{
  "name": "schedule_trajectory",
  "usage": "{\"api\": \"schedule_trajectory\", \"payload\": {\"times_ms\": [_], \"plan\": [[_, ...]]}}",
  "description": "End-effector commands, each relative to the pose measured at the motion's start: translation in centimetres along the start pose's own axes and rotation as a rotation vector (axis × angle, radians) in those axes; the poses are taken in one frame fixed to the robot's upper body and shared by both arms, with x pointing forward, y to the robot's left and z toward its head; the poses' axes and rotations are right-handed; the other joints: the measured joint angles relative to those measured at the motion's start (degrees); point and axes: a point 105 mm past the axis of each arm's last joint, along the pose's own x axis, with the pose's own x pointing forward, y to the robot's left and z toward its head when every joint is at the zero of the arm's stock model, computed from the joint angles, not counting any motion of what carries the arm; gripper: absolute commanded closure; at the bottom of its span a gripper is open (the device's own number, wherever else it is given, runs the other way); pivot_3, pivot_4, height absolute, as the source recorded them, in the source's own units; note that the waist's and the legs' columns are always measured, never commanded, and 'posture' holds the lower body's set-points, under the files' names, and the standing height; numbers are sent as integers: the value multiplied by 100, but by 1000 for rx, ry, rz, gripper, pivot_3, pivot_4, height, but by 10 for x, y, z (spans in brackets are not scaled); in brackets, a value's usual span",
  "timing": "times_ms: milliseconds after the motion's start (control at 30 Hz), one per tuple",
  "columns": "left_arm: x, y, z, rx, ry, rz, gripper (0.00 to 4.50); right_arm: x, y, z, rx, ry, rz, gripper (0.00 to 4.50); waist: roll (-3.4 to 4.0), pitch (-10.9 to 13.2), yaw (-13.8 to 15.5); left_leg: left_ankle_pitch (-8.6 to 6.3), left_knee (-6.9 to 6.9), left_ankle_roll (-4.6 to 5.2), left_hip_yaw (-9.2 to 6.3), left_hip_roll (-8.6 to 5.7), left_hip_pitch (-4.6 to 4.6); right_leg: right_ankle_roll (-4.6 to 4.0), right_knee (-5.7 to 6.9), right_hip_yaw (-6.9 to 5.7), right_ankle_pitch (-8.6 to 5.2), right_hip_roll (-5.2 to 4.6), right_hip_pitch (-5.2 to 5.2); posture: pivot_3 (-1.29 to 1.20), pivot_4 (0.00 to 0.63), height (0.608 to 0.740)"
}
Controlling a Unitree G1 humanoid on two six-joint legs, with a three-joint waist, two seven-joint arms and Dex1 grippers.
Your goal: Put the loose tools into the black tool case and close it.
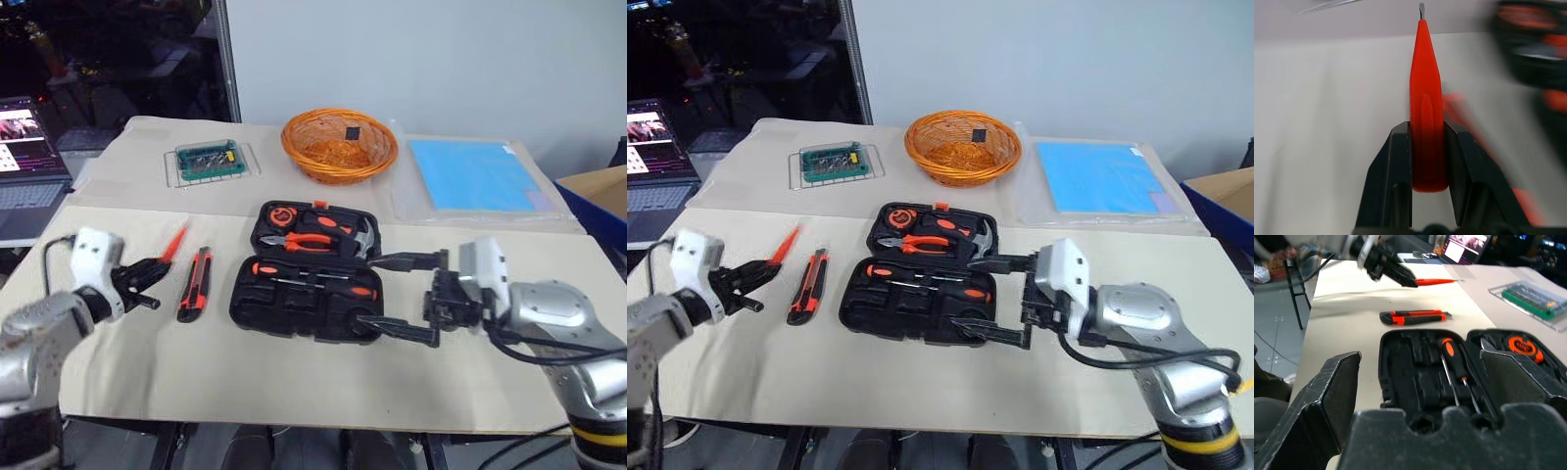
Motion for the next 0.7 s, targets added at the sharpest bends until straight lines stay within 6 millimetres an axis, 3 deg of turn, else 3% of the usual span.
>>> {"api": "schedule_trajectory", "payload": {"times_ms": [33, 167, 300, 533, 700], "plan": [[28, -40, 17, 332, 50, -388, 4014, -19, 8, 14, -42, 22, -51, 0, 11, -1, 37, 0, -1, 1, 2, -13, -11, 4, -1, -2, -2, -11, -7, 0, 150, 740], [65, -44, 22, 545, 99, -531, 4014, -33, 16, 12, -37, 87, -108, 0, 10, -2, 23, 27, 4, 44, 2, -15, -25, 31, 1, 0, 6, -6, -11, 0, 150, 740], [94, -44, 20, 650, 162, -599, 4014, -40, 27, 12, -29, 126, -152, 0, 9, -1, 0, 28, 18, 46, -23, -8, -31, 57, 9, 3, 16, 20, -7, 0, 150, 740], [109, -32, 10, 681, 255, -603, 4014, -45, 36, 16, -23, 145, -198, 0, 8, 0, -76, 28, 28, 47, -38, -9, -30, 72, 23, 3, 10, 24, -2, 0, 150, 740], [97, -28, 5, 656, 295, -604, 4014, -46, 38, 17, -18, 147, -208, 0, 8, 0, -89, 28, 55, 47, -44, -11, -27, 109, 25, 3, -5, 22, 24, 0, 150, 740]]}}
